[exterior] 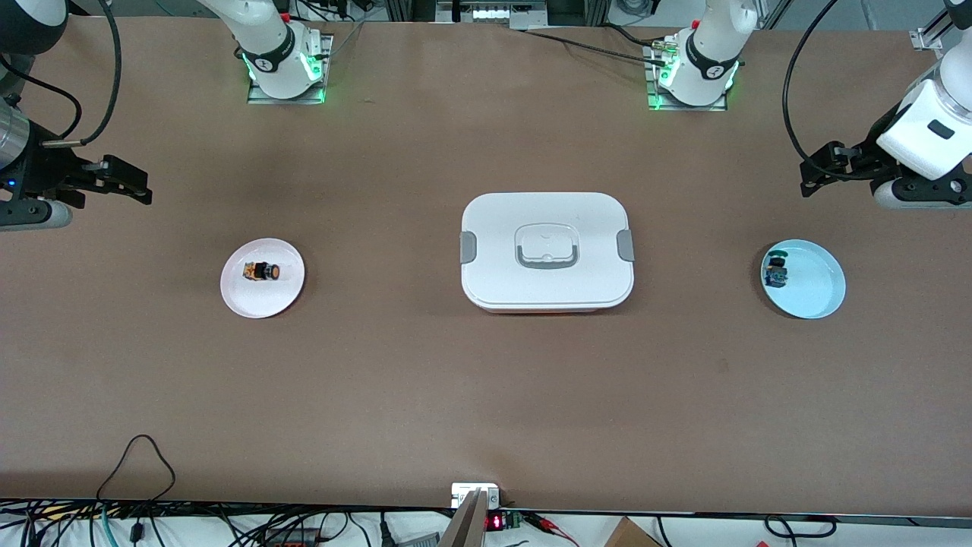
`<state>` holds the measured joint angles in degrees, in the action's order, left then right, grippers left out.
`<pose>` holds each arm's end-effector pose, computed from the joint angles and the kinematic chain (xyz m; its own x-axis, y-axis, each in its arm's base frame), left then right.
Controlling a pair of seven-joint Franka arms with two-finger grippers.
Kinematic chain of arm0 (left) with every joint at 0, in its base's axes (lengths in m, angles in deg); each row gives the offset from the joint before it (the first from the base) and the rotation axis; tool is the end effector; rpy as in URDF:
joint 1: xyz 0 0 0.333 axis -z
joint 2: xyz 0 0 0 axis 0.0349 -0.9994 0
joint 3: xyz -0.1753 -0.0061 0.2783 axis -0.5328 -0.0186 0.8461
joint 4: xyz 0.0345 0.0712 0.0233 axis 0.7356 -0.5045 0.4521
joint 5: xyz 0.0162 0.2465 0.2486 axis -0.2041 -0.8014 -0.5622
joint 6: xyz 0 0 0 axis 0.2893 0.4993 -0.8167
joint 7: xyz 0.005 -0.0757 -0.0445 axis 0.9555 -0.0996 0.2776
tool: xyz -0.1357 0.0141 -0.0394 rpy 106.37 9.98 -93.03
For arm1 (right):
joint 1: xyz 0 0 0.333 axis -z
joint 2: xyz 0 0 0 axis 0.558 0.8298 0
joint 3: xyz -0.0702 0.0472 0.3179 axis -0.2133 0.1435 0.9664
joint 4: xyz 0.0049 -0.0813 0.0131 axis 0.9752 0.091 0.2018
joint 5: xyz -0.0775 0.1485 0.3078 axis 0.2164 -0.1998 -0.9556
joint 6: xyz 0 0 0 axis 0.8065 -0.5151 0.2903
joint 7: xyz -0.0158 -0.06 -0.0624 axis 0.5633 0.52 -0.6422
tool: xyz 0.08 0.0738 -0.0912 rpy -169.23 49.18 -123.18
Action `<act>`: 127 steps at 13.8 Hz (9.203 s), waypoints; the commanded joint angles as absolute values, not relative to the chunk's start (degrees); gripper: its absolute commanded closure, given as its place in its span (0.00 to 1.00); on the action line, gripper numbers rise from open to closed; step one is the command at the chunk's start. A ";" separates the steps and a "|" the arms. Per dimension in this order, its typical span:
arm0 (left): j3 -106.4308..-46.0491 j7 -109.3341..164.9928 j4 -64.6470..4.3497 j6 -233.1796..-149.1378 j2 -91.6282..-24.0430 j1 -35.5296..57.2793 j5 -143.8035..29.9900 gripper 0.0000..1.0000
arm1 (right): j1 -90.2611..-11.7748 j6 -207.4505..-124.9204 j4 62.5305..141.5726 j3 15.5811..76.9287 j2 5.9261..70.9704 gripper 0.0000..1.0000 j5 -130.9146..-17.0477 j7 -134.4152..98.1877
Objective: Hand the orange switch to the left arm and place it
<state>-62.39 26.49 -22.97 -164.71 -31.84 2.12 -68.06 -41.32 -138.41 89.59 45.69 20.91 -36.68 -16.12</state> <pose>0.5066 -0.0347 0.5889 0.9997 0.0101 -0.0232 0.0092 -0.9991 -0.0404 0.5358 0.0151 0.5717 0.9936 0.0764 -0.0827 0.0777 -0.9969 0.0129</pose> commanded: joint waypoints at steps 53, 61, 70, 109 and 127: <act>-62.66 25.69 -21.14 -164.35 -33.27 2.62 -68.45 0.00 | -41.04 -136.79 88.72 46.34 21.22 0.00 -36.17 -16.42; -62.66 25.69 -21.14 -164.35 -33.27 2.62 -68.45 0.00 | -41.04 -137.74 88.72 46.43 21.39 0.00 -36.52 -15.37; -62.66 25.69 -21.14 -164.35 -33.27 2.62 -68.45 0.00 | -40.34 -138.98 89.07 46.08 23.25 0.00 -38.02 -16.42; -64.33 25.69 -22.11 -163.99 -33.79 3.23 -68.45 0.00 | -41.65 -188.38 124.32 46.43 39.77 0.00 -37.75 -16.16; -65.39 25.16 -21.32 -164.26 -34.76 3.23 -68.62 0.00 | -41.92 -175.75 114.85 49.95 38.28 0.94 -40.56 -16.51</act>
<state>-65.42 26.49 -22.97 -164.68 -33.77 3.06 -68.06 -42.00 -182.63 120.26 49.22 40.47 -38.95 -15.92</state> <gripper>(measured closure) 0.000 0.282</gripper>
